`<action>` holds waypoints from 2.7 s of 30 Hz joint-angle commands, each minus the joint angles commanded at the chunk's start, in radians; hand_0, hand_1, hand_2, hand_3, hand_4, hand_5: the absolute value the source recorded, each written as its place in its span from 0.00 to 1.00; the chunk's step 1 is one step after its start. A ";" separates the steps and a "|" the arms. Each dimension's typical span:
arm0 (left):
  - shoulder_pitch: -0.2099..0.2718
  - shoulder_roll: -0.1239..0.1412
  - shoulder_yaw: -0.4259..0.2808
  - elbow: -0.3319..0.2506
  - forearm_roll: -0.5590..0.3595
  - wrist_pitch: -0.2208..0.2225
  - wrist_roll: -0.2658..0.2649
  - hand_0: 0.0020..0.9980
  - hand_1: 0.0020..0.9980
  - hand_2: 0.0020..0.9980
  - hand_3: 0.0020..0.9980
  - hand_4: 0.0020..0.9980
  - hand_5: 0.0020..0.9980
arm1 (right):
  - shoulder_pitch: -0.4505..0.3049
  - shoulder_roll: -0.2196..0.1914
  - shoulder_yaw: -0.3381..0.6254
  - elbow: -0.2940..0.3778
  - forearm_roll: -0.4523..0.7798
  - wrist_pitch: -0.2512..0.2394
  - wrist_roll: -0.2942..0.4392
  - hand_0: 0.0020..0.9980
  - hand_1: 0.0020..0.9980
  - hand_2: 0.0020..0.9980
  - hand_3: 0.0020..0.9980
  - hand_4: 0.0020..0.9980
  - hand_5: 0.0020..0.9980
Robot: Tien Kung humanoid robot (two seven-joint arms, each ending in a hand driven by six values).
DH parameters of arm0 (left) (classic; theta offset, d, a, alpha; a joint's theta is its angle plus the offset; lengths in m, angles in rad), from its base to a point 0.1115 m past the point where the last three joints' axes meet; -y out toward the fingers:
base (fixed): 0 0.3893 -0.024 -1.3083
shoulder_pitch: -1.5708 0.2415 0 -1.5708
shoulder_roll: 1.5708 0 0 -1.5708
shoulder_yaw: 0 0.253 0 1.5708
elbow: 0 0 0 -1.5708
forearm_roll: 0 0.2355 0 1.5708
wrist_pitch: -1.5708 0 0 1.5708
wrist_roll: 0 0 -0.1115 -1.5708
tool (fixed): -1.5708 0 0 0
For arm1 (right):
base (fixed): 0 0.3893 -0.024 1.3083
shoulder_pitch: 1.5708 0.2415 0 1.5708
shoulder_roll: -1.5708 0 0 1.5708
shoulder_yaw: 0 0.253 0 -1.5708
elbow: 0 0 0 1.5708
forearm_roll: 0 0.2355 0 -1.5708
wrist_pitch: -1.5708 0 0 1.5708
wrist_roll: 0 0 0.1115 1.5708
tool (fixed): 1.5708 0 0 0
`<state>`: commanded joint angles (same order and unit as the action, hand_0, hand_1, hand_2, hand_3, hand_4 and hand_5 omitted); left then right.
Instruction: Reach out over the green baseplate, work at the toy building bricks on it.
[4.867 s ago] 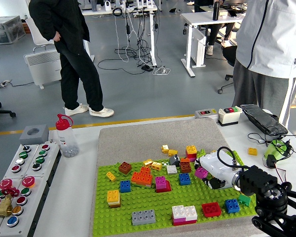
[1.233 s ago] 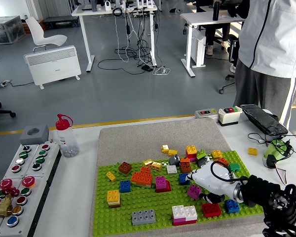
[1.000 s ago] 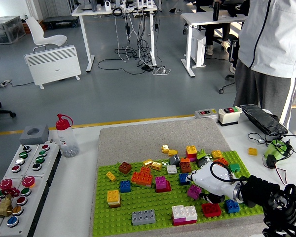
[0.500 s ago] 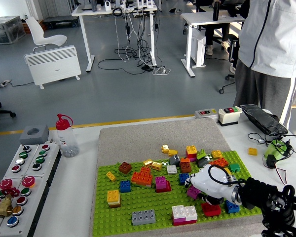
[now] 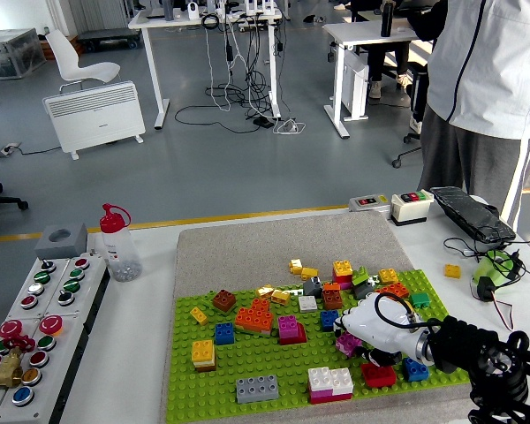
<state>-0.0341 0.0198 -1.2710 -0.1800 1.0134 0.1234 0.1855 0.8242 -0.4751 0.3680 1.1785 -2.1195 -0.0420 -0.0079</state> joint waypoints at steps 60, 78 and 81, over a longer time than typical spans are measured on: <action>0.009 0.004 -0.013 0.000 0.014 -0.001 0.003 0.73 0.78 0.79 0.67 0.48 1.00 | -0.223 -0.105 0.267 0.601 0.348 0.262 -0.638 0.10 0.33 0.56 0.59 0.54 0.19; 0.008 0.004 -0.012 0.000 0.011 -0.001 0.004 0.73 0.78 0.79 0.67 0.48 1.00 | -0.220 -0.075 0.251 0.601 0.331 0.242 -0.638 0.10 0.32 0.56 0.60 0.55 0.25; 0.008 0.004 -0.012 0.000 0.012 -0.001 0.005 0.73 0.78 0.79 0.67 0.48 1.00 | -0.218 -0.070 0.243 0.601 0.327 0.239 -0.638 0.10 0.32 0.56 0.60 0.55 0.25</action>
<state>-0.0262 0.0242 -1.2832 -0.1800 1.0252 0.1222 0.1900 0.6061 -0.5449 0.6106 1.7790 -1.7922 0.1971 -0.6454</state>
